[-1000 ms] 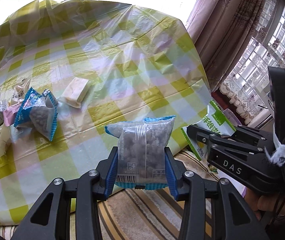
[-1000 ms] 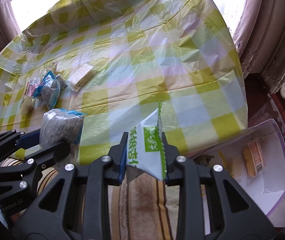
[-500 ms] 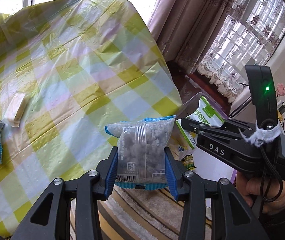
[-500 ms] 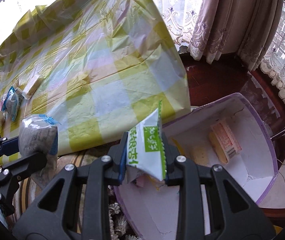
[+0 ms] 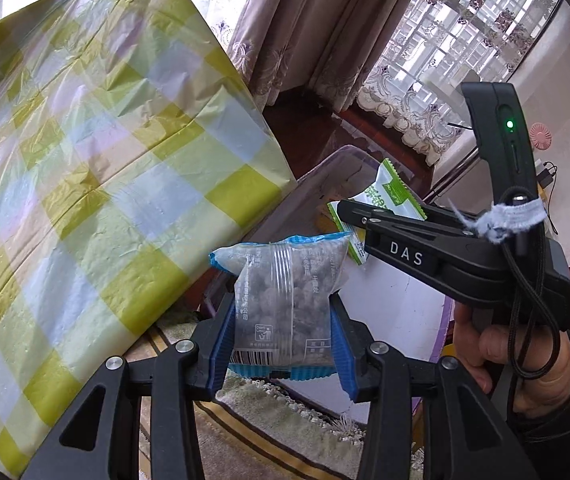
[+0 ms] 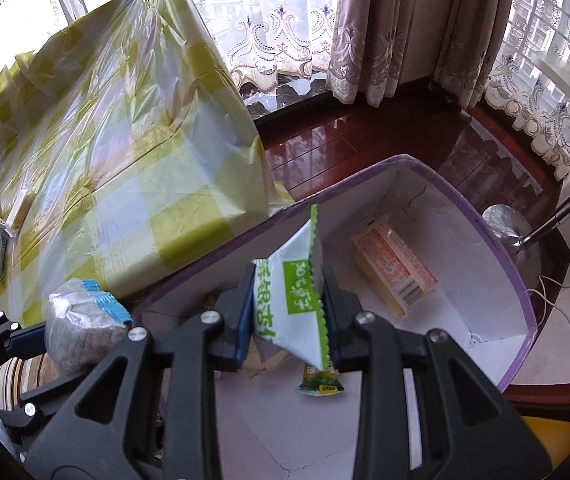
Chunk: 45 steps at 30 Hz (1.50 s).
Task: Organize snacks
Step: 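Carry the grey bag into the box and open the left tool while the right drops the green packet, then move both open tools back over the snack pile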
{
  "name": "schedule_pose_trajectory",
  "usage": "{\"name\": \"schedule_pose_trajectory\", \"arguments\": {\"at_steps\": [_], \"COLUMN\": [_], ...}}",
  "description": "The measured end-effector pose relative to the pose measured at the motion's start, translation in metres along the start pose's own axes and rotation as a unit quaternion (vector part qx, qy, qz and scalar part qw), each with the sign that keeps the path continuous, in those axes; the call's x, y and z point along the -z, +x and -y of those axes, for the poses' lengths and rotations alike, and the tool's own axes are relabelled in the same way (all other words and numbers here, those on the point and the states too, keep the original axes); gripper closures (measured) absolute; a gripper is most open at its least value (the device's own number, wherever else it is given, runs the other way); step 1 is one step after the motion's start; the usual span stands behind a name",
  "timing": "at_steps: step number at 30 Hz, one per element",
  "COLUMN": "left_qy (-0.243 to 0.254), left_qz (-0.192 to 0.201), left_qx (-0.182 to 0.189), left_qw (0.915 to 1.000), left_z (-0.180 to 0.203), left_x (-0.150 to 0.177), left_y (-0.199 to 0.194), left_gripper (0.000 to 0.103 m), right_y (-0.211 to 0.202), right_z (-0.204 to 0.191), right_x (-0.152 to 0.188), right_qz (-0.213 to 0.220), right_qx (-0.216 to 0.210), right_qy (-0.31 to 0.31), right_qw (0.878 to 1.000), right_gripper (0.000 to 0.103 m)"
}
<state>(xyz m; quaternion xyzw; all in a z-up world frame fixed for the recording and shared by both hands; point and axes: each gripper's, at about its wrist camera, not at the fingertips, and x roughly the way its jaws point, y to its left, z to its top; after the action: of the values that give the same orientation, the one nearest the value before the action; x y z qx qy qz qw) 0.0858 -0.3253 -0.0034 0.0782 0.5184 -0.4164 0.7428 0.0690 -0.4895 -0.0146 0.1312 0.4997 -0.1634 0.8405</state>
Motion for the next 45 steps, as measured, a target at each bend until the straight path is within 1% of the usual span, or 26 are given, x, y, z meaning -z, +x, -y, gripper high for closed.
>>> {"name": "schedule_pose_trajectory", "arguments": {"at_steps": [2,3,4,5,6,12,17,19,24,28,30,33,37,39,42,45], "left_qy": [0.0,-0.001,-0.003,-0.006,-0.01,-0.024,-0.038,-0.045,-0.076,-0.105,-0.118,-0.142,-0.18,-0.203,-0.246,-0.286], "left_qz": [-0.005,-0.006,-0.005,-0.003,-0.001,0.011,0.028,0.037,0.058,0.076,0.084,0.1,0.135,0.152,0.176,0.2], "left_qx": [0.011,0.014,0.013,0.012,0.012,0.003,-0.016,-0.027,-0.045,-0.06,-0.074,-0.09,-0.116,-0.132,-0.142,-0.17], "left_qw": [0.9999,0.9999,0.9999,0.9999,0.9999,0.9996,0.9988,0.998,0.9944,0.9898,0.9868,0.9807,0.9676,0.9583,0.9426,0.9216], "left_z": [0.002,0.002,0.002,0.001,-0.001,-0.01,-0.023,-0.031,-0.057,-0.082,-0.095,-0.115,-0.143,-0.159,-0.186,-0.212], "left_x": [0.0,0.0,0.0,0.001,0.001,0.002,0.003,0.003,0.008,0.015,0.019,0.028,0.042,0.052,0.068,0.086], "left_y": [0.003,0.003,0.002,0.001,0.0,-0.008,-0.017,-0.021,-0.036,-0.049,-0.057,-0.07,-0.092,-0.106,-0.125,-0.146], "left_gripper": [0.056,0.054,0.052,0.048,0.047,0.047,0.047,0.047,0.047,0.047,0.047,0.047,0.047,0.047,0.047,0.047], "right_y": [0.001,0.002,0.003,0.002,0.0,-0.002,-0.006,-0.008,-0.009,-0.009,-0.01,-0.012,-0.011,-0.011,-0.011,-0.01], "right_z": [0.003,0.004,0.004,0.003,0.002,-0.01,-0.026,-0.034,-0.057,-0.079,-0.092,-0.113,-0.14,-0.154,-0.173,-0.194], "right_x": [-0.001,-0.001,-0.001,-0.001,-0.001,-0.002,-0.002,-0.002,-0.002,-0.002,-0.003,-0.003,-0.003,-0.003,-0.003,-0.001], "right_qz": [-0.003,-0.004,-0.003,0.0,0.004,0.004,0.003,0.005,0.003,0.003,0.002,0.005,0.011,0.012,0.016,0.018], "right_qx": [0.003,0.007,0.012,0.016,0.02,0.019,0.006,0.0,-0.018,-0.031,-0.04,-0.053,-0.071,-0.078,-0.085,-0.081], "right_qy": [0.006,0.008,0.008,0.007,0.005,-0.01,-0.019,-0.025,-0.04,-0.053,-0.058,-0.068,-0.068,-0.07,-0.08,-0.1], "right_qw": [1.0,1.0,1.0,1.0,1.0,1.0,1.0,1.0,0.999,0.998,0.997,0.996,0.995,0.994,0.993,0.992], "right_gripper": [0.068,0.059,0.042,0.035,0.03,0.03,0.029,0.027,0.025,0.025,0.024,0.023,0.023,0.023,0.023,0.023]}}
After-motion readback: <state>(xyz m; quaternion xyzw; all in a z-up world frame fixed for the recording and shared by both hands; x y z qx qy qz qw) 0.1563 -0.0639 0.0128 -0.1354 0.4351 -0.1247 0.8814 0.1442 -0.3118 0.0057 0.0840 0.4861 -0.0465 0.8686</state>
